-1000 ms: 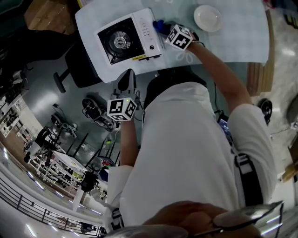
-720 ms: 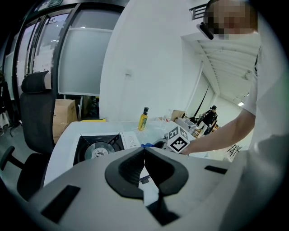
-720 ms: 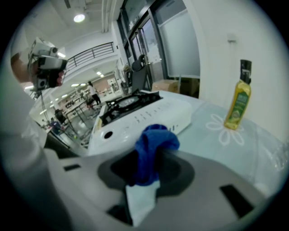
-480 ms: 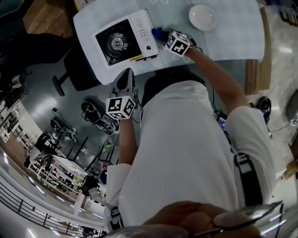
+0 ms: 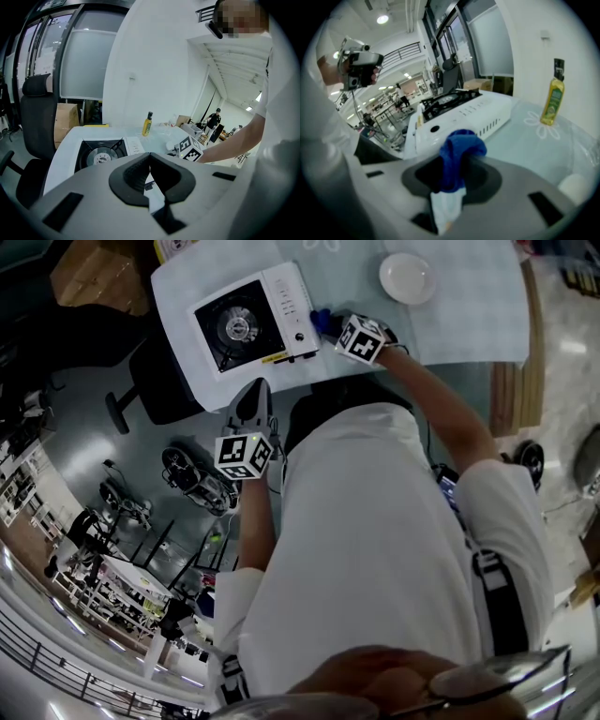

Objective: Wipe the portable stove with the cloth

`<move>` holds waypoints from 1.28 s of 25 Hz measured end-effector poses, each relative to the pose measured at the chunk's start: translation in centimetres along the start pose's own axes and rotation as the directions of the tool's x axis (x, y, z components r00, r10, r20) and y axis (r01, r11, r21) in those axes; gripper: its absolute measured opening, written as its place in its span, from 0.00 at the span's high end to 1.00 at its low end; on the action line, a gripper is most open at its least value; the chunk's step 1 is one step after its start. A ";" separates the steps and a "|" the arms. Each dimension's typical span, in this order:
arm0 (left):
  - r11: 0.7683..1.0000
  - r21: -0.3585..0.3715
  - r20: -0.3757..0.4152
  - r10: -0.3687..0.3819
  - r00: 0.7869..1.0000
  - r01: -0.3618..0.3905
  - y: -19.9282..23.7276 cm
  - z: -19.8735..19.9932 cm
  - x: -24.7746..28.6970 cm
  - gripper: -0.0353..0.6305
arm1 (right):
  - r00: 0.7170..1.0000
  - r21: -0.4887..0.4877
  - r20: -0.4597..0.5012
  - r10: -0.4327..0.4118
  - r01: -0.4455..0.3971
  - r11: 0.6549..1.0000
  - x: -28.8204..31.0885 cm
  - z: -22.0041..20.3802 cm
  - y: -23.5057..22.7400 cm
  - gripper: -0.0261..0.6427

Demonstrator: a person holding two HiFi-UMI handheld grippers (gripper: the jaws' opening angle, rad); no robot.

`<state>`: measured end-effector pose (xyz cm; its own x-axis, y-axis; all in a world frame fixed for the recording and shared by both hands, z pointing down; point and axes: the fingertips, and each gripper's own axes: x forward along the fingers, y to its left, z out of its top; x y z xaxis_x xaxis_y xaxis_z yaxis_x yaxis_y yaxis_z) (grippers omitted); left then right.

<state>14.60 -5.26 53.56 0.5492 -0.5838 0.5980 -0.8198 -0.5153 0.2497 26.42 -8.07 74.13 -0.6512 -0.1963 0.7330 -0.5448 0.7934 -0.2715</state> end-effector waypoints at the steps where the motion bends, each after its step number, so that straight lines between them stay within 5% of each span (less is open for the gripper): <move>1: 1.000 -0.001 0.004 0.002 1.000 -0.002 0.0 0.1 -0.1 0.90 | 1.000 0.000 -0.001 0.002 -0.002 1.000 -0.1 -0.1 0.2 0.77; 16: 1.000 -0.002 0.061 -0.015 0.998 0.015 1.2 0.1 -3.0 0.90 | 0.998 0.043 -0.057 -0.017 0.019 0.999 -1.0 -2.4 3.8 0.77; 32: 0.994 0.013 0.078 -0.108 0.991 0.108 7.3 -0.6 -7.0 0.90 | 0.973 0.192 -0.079 -0.217 0.229 0.954 -5.2 -0.3 3.6 0.77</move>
<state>4.67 -4.58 51.63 0.6459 -0.5718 0.5058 -0.7537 -0.5832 0.3031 28.00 -4.05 69.49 -0.4737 -0.3180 0.8212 -0.7703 0.6016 -0.2114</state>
